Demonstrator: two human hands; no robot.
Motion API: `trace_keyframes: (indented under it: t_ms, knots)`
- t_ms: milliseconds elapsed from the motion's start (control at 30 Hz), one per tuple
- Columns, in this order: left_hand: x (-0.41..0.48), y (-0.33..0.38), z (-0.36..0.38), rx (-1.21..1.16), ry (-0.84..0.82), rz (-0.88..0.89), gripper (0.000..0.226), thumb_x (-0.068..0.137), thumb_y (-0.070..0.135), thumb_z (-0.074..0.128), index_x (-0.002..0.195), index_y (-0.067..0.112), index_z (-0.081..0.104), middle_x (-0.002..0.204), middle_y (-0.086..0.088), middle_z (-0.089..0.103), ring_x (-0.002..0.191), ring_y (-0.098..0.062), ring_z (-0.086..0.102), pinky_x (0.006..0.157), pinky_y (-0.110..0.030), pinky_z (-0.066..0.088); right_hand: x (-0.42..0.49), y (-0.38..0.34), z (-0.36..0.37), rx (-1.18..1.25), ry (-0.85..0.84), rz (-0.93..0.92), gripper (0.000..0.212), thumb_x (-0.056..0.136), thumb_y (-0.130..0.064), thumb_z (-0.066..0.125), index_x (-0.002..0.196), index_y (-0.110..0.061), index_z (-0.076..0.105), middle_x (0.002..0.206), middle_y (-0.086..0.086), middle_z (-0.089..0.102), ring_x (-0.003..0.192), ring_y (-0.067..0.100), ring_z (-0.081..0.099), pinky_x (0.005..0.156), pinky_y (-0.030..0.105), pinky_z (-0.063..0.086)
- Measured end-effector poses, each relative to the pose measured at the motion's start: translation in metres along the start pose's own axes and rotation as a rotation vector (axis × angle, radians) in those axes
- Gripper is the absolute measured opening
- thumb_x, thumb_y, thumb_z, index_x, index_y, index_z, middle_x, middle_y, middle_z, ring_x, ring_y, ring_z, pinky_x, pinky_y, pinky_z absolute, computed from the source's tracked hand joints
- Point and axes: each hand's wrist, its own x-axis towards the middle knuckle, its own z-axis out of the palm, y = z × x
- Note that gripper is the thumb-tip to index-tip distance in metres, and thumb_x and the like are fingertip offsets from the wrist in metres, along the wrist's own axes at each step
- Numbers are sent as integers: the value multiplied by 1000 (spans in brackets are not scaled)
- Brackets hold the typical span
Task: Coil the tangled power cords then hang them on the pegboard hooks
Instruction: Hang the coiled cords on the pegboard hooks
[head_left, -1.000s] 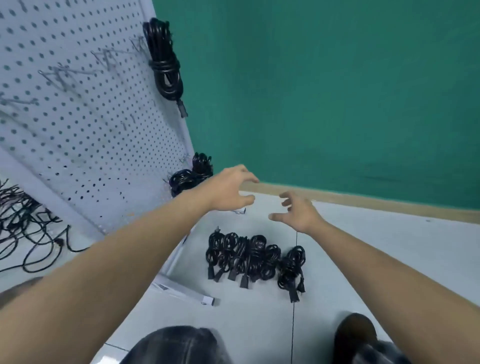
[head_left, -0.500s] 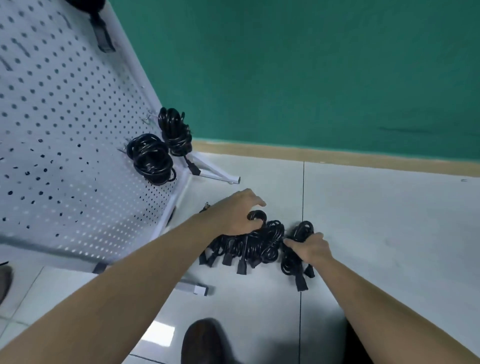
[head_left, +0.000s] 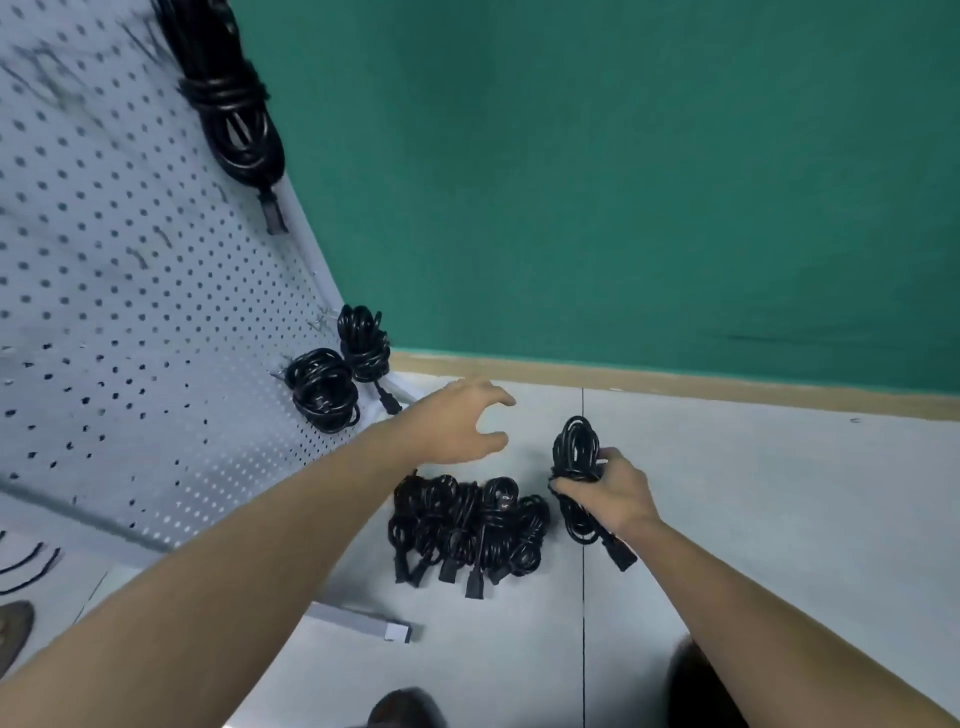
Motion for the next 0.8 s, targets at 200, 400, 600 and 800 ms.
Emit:
trace_keyframes:
  t_ms: [200,400,600,800]
  knots:
    - [-68,47,-95,91,179,53,57,98,35,64,151,23,48,150,0,45,141,-20,41,116,-33,31,-64,-102,-56,-18,84,-364,57,66,-40,91,110,-24,59,99,-7,71,93,18,67,82,34,53]
    - [-143,71,-173,183,372,36,54,98,36,64,148,23,51,147,0,48,139,-20,44,118,-37,34,-118,-196,-80,-39,123,-616,59,64,-41,91,109,-19,62,101,-2,71,98,22,65,84,35,52]
    - [-199,83,-227,251,587,8,47,98,31,62,143,19,57,140,1,54,132,-16,50,115,-33,37,-150,-279,-80,-10,95,-816,69,65,-44,92,120,-17,61,112,2,69,105,22,63,92,37,52]
    - [-224,74,-272,251,699,-156,51,95,22,60,144,13,56,147,-5,52,136,-23,49,117,-40,39,-166,-340,-66,44,25,-963,73,69,-37,93,130,-15,58,108,-6,59,103,14,56,86,25,40]
